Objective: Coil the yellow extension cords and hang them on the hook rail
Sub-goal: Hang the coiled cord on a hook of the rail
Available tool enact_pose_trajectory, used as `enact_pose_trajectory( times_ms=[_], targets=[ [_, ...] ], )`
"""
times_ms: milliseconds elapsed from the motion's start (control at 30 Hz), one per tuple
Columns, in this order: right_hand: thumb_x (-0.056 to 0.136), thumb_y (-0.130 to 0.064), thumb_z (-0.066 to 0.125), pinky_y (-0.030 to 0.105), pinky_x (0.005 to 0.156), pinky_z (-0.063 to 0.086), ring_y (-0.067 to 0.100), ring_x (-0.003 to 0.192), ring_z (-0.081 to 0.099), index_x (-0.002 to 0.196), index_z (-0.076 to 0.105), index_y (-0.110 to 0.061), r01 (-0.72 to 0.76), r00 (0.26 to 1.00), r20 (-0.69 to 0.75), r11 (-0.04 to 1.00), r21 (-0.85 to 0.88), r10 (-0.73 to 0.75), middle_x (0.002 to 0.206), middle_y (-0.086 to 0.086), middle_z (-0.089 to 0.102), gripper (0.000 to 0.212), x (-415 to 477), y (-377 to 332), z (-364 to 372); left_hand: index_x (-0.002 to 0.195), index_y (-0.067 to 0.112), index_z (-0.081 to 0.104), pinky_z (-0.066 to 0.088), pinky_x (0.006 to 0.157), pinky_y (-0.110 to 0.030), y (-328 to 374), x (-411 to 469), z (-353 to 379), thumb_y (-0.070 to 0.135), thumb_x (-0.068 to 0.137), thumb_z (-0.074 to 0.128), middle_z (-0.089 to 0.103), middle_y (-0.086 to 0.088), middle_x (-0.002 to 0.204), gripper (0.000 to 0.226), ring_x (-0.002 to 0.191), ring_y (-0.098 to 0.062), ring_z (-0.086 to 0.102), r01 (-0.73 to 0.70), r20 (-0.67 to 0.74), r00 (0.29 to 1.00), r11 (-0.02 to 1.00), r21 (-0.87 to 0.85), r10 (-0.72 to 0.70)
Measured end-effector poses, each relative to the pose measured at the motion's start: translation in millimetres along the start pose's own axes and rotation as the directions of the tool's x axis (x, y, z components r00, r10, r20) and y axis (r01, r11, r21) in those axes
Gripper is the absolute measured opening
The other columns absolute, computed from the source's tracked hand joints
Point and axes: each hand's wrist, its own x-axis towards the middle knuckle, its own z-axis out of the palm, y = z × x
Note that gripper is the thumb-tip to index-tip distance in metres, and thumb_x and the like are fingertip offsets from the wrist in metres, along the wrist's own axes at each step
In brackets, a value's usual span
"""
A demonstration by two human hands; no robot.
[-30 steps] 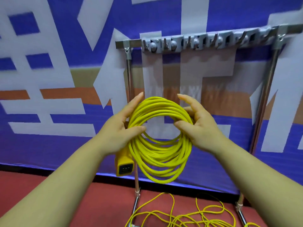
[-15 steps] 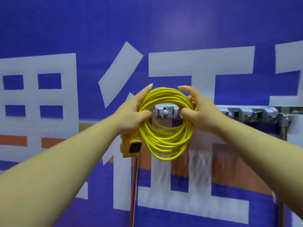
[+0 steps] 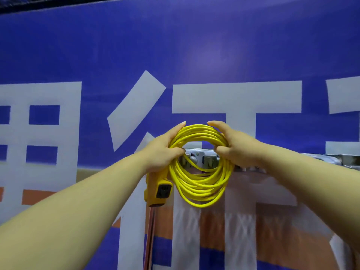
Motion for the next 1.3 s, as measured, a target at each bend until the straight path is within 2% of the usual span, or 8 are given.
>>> enact_pose_trajectory(
  times_ms=[233,433,567,700,800,967,1100,1300],
  targets=[
    [0.088,-0.026,0.06,0.043,0.07,0.057,0.021,0.074,0.064,0.147,0.019,-0.044,0.022,0.999,0.044,1.0,-0.002,-0.022,0.09,0.005,0.066,0.074,6.8,9.7,15.6,0.154,0.047,0.026,0.048,0.106,-0.038,-16.7,-1.3,13.1,0.031,0.1,0.06,0.051,0.012,0.144,0.066,0.128,-0.014,0.052,0.036,0.009,0.999,0.996,-0.081,-0.036],
    [0.09,-0.025,0.06,0.036,0.064,0.055,0.018,0.069,0.061,0.146,0.023,-0.045,0.034,0.999,0.015,0.995,0.09,-0.036,0.081,0.003,0.064,0.07,5.5,12.6,18.8,0.153,0.044,0.027,0.049,0.099,-0.032,-16.9,-3.2,25.3,0.041,0.101,0.056,0.053,0.013,0.137,0.059,0.122,-0.011,0.053,0.037,-0.076,0.996,0.996,-0.086,-0.043],
    [0.094,-0.031,0.06,0.039,0.069,0.056,0.019,0.075,0.063,0.147,0.025,-0.042,0.052,0.999,0.012,0.993,0.106,-0.053,0.084,0.001,0.064,0.064,1.5,12.0,19.1,0.151,0.043,0.028,0.05,0.088,-0.026,-18.6,-3.0,26.0,0.026,0.101,0.056,0.056,0.01,0.13,0.06,0.116,-0.011,0.057,0.041,-0.069,0.997,0.997,-0.067,-0.046],
    [0.097,-0.043,0.056,0.034,0.083,0.053,0.016,0.094,0.061,0.148,0.026,-0.043,0.095,0.995,0.005,0.99,0.108,-0.096,0.104,-0.006,0.062,0.059,1.7,11.1,20.1,0.155,0.045,0.018,0.056,0.082,-0.028,-22.7,-2.6,20.0,0.017,0.1,0.053,0.054,0.006,0.133,0.071,0.106,-0.011,0.06,0.063,-0.012,0.998,0.998,0.003,-0.063],
    [0.099,-0.047,0.05,0.029,0.093,0.043,0.014,0.112,0.05,0.149,0.025,-0.049,0.124,0.992,-0.02,0.99,0.065,-0.123,0.127,-0.005,0.044,0.056,4.0,13.1,25.6,0.156,0.05,0.007,0.059,0.071,-0.025,-22.9,-1.5,15.2,0.018,0.102,0.053,0.052,0.005,0.137,0.078,0.1,-0.015,0.065,0.093,0.071,0.993,0.996,0.008,-0.094],
    [0.102,-0.045,0.041,0.021,0.091,0.036,0.013,0.109,0.049,0.151,0.026,-0.049,0.165,0.986,0.012,0.986,-0.029,-0.165,0.122,-0.004,0.044,0.051,3.5,19.9,29.5,0.15,0.057,-0.016,0.061,0.067,-0.029,-22.3,3.2,11.7,0.023,0.103,0.055,0.048,-0.001,0.142,0.092,0.089,-0.023,0.071,0.095,0.188,0.977,0.995,0.027,-0.098],
    [0.101,-0.049,0.036,0.024,0.094,0.039,0.012,0.108,0.049,0.152,0.026,-0.048,0.169,0.985,-0.02,0.983,-0.078,-0.171,0.12,-0.006,0.045,0.051,1.3,23.1,35.1,0.149,0.057,-0.018,0.063,0.079,-0.038,-23.8,6.2,8.9,0.024,0.102,0.058,0.039,-0.004,0.153,0.096,0.099,-0.023,0.071,0.099,0.267,0.957,0.993,0.069,-0.114],
    [0.104,-0.043,0.034,0.03,0.1,0.041,0.011,0.115,0.049,0.152,0.032,-0.044,0.157,0.983,-0.077,0.984,-0.084,-0.164,0.128,-0.008,0.052,0.047,-5.5,20.9,35.6,0.151,0.052,-0.022,0.057,0.094,-0.035,-26.5,9.2,8.8,0.036,0.101,0.057,0.021,0.002,0.165,0.095,0.129,-0.023,0.054,0.009,0.299,0.953,0.989,0.15,-0.054]
  ],
)
